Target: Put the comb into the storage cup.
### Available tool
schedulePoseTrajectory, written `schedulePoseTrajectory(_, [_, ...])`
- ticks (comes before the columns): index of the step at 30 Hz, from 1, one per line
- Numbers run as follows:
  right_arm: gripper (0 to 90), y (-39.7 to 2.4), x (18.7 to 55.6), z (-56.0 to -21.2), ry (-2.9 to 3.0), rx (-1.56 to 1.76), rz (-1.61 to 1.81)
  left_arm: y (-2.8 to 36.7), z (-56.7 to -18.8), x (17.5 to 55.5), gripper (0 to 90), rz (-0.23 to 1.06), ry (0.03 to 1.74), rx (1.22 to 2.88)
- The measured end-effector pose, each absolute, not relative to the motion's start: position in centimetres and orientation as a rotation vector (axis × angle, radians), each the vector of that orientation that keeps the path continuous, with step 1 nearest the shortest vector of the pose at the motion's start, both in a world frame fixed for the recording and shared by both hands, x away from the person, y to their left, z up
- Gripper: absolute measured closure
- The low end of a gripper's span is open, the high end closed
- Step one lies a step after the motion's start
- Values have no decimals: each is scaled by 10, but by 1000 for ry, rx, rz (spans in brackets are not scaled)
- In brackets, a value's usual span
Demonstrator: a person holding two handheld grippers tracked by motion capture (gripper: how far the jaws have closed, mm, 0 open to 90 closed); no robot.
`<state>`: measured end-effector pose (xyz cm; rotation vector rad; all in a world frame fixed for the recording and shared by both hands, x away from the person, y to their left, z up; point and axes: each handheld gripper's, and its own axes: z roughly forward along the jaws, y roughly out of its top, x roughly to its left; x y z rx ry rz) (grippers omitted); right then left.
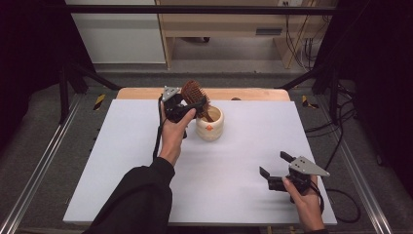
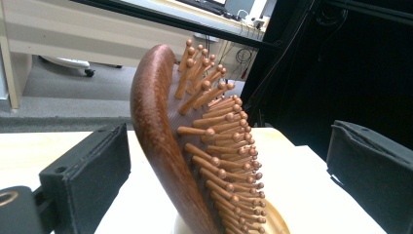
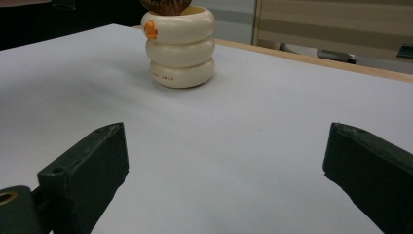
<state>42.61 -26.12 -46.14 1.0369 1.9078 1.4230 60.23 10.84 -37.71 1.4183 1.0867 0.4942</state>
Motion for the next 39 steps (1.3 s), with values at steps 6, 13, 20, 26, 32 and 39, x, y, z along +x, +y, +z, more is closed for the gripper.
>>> schedulePoseTrajectory(6, [33,-261,426,-461,1908,1036,1422,110,-378,599,19,494,1081,1416])
schedulePoseTrajectory(13, [33,-260,426,-462,1913,1033,1420,112,-377,595,20,494,1074,1418])
schedulePoseTrajectory(20, [33,-259,426,-462,1916,1032,1420,115,-377,591,21,496,1067,1422])
schedulePoseTrajectory(26, [33,-258,426,-462,1919,1029,1417,116,-379,588,21,494,1064,1425])
schedulePoseTrajectory(32, [33,-258,426,-462,1919,1029,1417,116,-380,584,21,494,1057,1429])
schedulePoseTrajectory(39, [33,-258,426,-462,1920,1027,1415,116,-383,579,22,502,1047,1438])
